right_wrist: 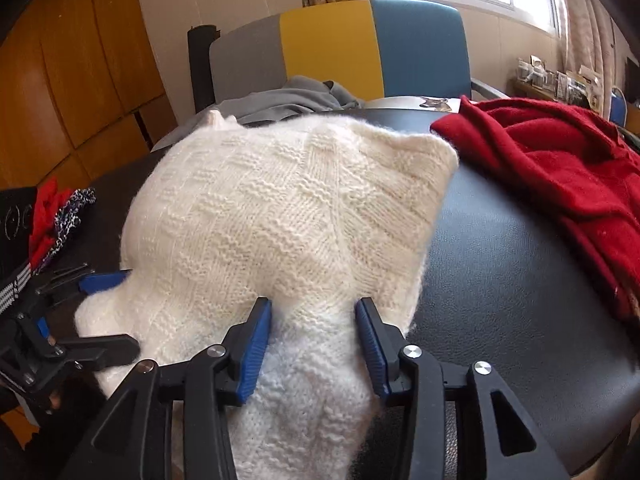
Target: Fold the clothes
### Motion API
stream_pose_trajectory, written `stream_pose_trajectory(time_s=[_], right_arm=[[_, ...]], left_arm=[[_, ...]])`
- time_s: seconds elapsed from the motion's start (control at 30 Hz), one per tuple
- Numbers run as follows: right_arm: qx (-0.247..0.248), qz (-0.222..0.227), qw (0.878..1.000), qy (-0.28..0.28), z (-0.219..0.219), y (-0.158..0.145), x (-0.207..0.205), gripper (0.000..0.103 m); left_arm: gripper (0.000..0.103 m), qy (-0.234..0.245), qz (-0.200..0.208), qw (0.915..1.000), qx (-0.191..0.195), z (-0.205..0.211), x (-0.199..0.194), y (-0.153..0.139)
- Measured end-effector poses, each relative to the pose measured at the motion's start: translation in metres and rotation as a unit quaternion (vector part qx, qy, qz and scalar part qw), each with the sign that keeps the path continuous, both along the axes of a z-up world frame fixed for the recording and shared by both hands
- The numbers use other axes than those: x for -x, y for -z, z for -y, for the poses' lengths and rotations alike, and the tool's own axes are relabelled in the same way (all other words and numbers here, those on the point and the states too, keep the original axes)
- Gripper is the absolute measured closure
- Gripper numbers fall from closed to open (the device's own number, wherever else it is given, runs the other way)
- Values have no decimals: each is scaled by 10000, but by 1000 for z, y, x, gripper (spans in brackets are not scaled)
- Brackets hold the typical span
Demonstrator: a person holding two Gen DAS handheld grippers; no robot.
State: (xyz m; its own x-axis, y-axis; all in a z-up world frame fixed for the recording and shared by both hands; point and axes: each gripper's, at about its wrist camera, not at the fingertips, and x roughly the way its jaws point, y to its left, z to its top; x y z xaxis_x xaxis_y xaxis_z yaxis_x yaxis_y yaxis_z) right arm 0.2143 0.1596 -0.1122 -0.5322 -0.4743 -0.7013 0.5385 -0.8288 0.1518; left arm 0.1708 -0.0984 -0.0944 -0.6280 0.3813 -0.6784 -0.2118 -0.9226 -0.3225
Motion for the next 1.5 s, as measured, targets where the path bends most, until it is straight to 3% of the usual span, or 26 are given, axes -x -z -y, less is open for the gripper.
stream_pose_trajectory(time_s=[0.17,0.27,0.37,0.43,0.63,0.8,0.87,0.93,1.0,1.03,1.07,1.1,1.17,1.3,1.5], right_arm=[[437,276,9986,94,-14,-11,4,53],[873,468,9946,305,-32,-27,6,48],[1542,678,9847,441,-57,-36,14,32],[1927,1051,9743,511,-71,-31,25,31],[1897,1761,9649,439,-67,-1,70,27],[2199,2358,9464,-189,-37,19,109,14],[2326,2529,9378,-507,-24,21,117,9],[2257,2515,9393,-596,-15,19,115,0],[2075,2393,9453,-781,-8,17,110,0],[1984,2331,9480,-874,-4,16,107,5],[1892,2268,9505,-966,0,16,104,25],[1832,2228,9516,-1057,4,15,102,34],[1875,2264,9478,-1232,13,12,98,41],[1913,2345,9375,-1715,39,6,90,42],[1750,2346,9103,-2927,143,-12,52,43]], left_arm=[[12,-325,-27,9981,-529,25,-9,-17],[1,-620,-121,9963,-588,44,-11,-26],[1,-788,-65,9936,-806,63,-6,-27],[0,-856,97,9897,-1141,77,5,-24],[0,-810,474,9768,-1925,95,53,-7],[0,-630,711,9716,-2166,94,87,16],[0,-392,619,9747,-2111,86,91,14],[1,-227,690,9780,-1954,77,91,14],[3,-207,715,9780,-1947,73,87,13],[11,-266,716,9778,-1952,73,83,13],[24,-373,722,9762,-2009,74,79,13],[30,-540,720,9729,-2130,78,71,14],[43,-859,652,9699,-2185,81,51,10],[46,-1293,464,9727,-1869,88,2,-8],[47,-2163,67,9606,-1747,140,-106,-37]])
